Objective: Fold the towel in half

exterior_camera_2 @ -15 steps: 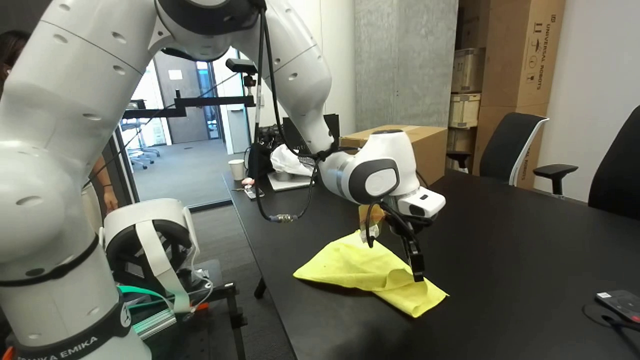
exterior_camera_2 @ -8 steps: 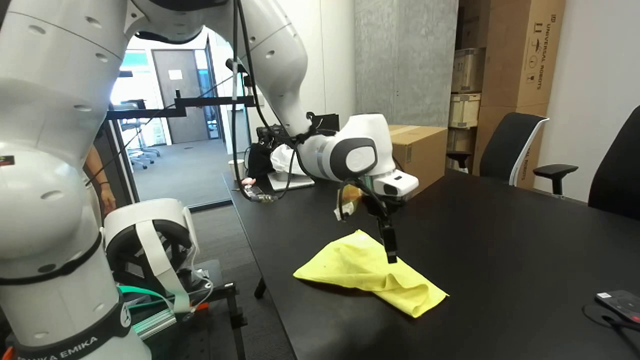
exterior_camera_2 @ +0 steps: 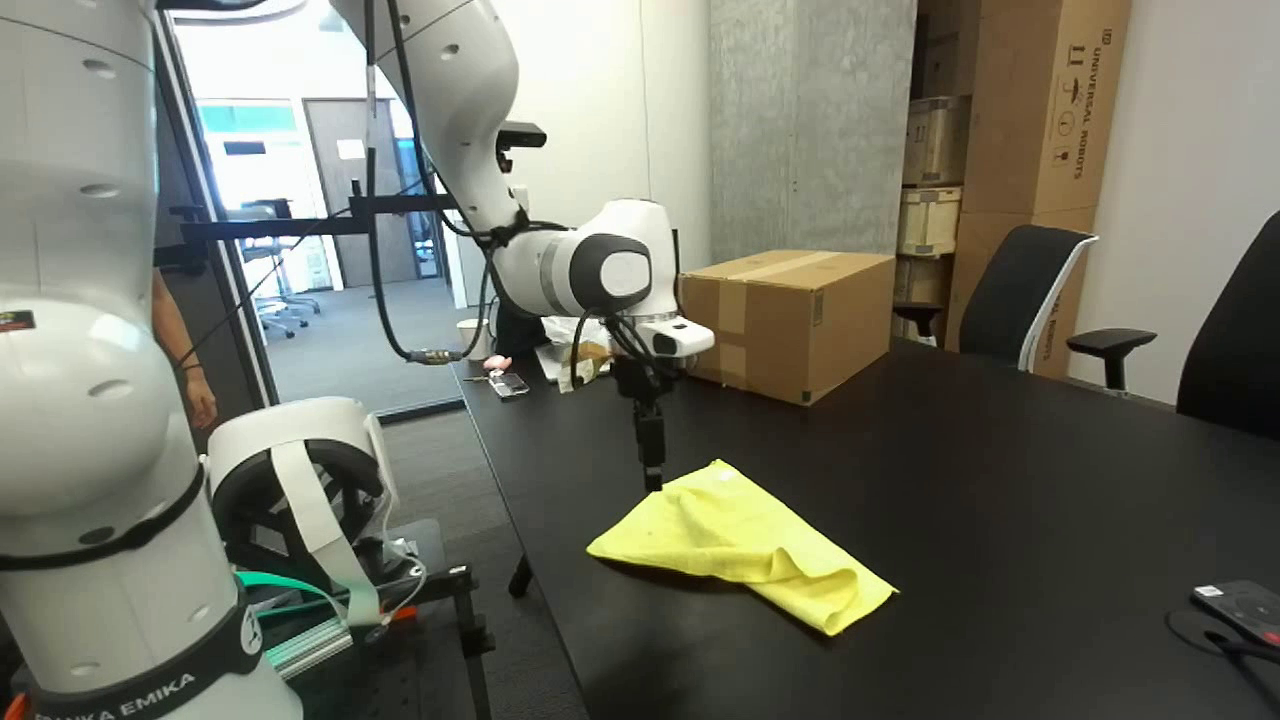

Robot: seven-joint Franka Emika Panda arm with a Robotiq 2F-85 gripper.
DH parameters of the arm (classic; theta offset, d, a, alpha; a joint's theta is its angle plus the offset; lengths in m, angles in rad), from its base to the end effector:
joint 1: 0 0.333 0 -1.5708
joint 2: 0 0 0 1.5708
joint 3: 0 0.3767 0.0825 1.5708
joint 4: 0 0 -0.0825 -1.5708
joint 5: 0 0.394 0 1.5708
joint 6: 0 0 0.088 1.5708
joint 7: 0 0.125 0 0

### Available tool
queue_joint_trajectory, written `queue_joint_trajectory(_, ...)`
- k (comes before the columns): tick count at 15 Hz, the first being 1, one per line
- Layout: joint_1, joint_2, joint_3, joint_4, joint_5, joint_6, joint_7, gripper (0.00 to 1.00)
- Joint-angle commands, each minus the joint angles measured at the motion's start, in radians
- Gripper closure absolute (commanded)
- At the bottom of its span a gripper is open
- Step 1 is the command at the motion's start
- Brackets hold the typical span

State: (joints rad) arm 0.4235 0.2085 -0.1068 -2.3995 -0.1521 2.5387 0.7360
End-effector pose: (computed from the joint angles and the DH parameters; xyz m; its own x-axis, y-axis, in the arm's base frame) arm 0.4841 0.1584 0.2570 0.9585 -0.2847 0.0104 -0.2838 -0.9508 0.1242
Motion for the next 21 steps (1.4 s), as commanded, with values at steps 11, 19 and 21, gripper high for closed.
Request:
queue_joint_trajectory(11,-0.074,0.098,0.158,-0.115,-0.013,0.242,-0.048,0.00)
queue_joint_trajectory(19,-0.073,0.183,0.135,-0.112,0.023,0.343,-0.135,0.00)
queue_joint_trajectory(21,-0.072,0.202,0.132,-0.107,0.036,0.369,-0.157,0.00)
